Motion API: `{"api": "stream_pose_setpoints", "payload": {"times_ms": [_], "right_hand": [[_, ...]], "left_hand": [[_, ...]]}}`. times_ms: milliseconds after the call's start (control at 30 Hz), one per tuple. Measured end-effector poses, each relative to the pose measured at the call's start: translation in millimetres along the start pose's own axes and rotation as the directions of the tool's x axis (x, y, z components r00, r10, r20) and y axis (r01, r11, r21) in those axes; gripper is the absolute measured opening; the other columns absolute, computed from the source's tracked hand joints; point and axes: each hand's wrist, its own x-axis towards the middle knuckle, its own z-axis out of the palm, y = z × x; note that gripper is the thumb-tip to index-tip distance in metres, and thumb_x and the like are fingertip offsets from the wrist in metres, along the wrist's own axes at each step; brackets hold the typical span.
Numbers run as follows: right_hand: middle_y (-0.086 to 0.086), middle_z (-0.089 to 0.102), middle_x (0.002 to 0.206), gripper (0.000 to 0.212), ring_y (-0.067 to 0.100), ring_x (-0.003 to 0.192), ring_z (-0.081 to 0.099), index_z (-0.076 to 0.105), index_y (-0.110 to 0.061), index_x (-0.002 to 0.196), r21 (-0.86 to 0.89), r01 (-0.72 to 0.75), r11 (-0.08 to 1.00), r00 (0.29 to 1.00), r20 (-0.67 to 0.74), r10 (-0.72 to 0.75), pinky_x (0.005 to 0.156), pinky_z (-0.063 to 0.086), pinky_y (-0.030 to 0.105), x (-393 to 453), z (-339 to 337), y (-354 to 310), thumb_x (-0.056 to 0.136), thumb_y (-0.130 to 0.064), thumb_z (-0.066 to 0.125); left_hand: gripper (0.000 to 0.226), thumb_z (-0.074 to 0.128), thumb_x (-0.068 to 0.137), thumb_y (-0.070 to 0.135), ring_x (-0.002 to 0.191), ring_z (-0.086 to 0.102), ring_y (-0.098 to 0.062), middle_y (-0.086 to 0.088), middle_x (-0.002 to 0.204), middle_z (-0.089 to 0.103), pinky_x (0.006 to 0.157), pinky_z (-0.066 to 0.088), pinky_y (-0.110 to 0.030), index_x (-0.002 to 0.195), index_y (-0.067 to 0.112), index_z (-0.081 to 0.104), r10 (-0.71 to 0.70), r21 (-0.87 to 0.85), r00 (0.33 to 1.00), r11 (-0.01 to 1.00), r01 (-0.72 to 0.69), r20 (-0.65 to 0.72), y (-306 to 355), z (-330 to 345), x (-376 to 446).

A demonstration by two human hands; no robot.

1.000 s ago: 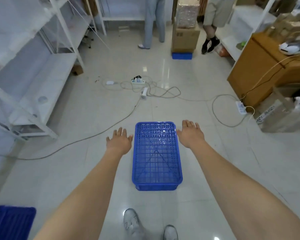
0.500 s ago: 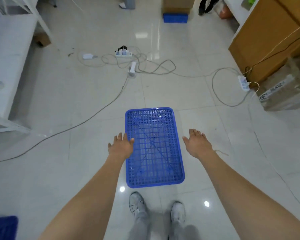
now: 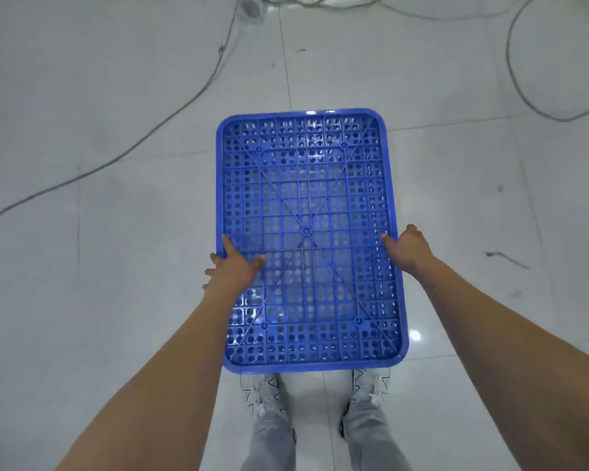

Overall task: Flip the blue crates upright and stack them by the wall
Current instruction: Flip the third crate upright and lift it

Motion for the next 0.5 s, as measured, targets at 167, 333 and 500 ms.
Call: {"api": "stream_pose_setpoints", "payload": {"times_ms": [167,333,500], "right_hand": [[0.027,0.042,0.144,0.08,0.041,0.124,0.05,0.019,0.004,0.148,0.133,-0.11,0.985,0.994,0.04,0.106,0.086,0.043,0.041,44,41,15,0.098,-0.052,0.044],[0.021,0.06,0.101,0.062,0.031,0.079,0.057,0.049,0.001,0.119,0.117,-0.1,0.988,0.993,-0.05,0.106,0.07,0.048,0.039,49,33,18,0.095,-0.057,0.046],[0.012,0.058,0.08,0.046,0.031,0.076,0.057,0.054,-0.001,0.084,0.114,-0.086,0.99,0.973,-0.204,0.108,0.066,0.046,0.034,31,-8,26,0.098,-0.044,0.047]], "left_hand": [[0.14,0.062,0.063,0.085,0.147,0.001,-0.054,-0.025,0.161,-0.023,0.111,0.018,-0.073,0.149,0.032,-0.034,-0.041,0.016,0.997,0.999,0.042,-0.072,-7,51,23],[0.151,0.065,0.053,0.089,0.147,-0.001,-0.054,-0.028,0.16,-0.022,0.11,0.015,-0.073,0.149,0.03,-0.035,-0.048,0.025,0.991,0.998,0.052,-0.125,6,53,17],[0.151,0.065,0.05,0.09,0.147,0.001,-0.053,-0.026,0.16,-0.021,0.111,0.016,-0.071,0.149,0.035,-0.035,-0.013,-0.008,0.997,1.0,0.013,-0.074,26,58,8]]}}
